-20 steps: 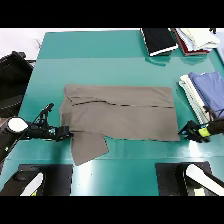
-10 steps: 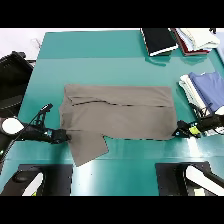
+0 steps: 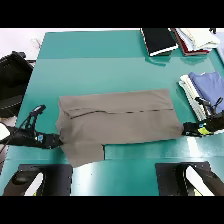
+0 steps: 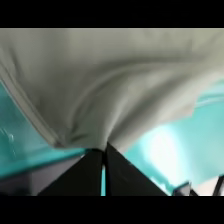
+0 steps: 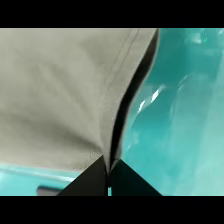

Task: Fold the shirts.

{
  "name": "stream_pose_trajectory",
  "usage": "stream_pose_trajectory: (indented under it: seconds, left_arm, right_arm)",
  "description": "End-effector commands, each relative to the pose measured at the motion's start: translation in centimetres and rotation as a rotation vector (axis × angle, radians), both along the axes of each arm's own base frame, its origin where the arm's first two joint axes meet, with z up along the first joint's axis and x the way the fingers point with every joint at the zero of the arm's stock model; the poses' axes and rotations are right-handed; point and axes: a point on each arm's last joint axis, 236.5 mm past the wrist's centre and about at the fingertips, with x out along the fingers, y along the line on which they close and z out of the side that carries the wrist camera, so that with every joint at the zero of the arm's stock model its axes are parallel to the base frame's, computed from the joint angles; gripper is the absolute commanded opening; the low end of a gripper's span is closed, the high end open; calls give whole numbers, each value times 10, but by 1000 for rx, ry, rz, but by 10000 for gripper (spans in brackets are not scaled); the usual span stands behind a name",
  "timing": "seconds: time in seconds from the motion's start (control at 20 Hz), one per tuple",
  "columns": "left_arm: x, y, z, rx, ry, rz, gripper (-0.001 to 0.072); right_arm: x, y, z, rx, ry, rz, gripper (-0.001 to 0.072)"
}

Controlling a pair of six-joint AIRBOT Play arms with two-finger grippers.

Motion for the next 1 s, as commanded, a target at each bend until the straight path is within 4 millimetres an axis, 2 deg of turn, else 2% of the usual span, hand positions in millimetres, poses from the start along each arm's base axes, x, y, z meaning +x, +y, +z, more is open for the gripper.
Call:
stream_pose_trajectory:
  seconds: [0.0,0.15,0.3,0.45,0.55,0.7,0.95]
  left_arm:
    - [44,3,6,19,-75,-11,22]
    - [98,6,6,40,-110,-27,23]
    - [154,9,3,50,-133,-19,24]
    - [196,11,4,59,-165,0,25]
    - [221,13,9,64,-218,26,24]
    - [245,19,13,68,-279,72,24]
    - [250,31,10,111,-287,101,24]
  right_arm:
    - [25,-7,12,-16,-48,-13,17]
    - [78,-2,26,-28,-123,47,17]
    - [131,14,33,-34,-165,116,18]
    - [176,25,38,-31,-184,145,18]
    - [199,26,38,-29,-187,144,18]
    - [216,24,31,-21,-151,140,18]
    - [231,20,21,-24,-158,128,19]
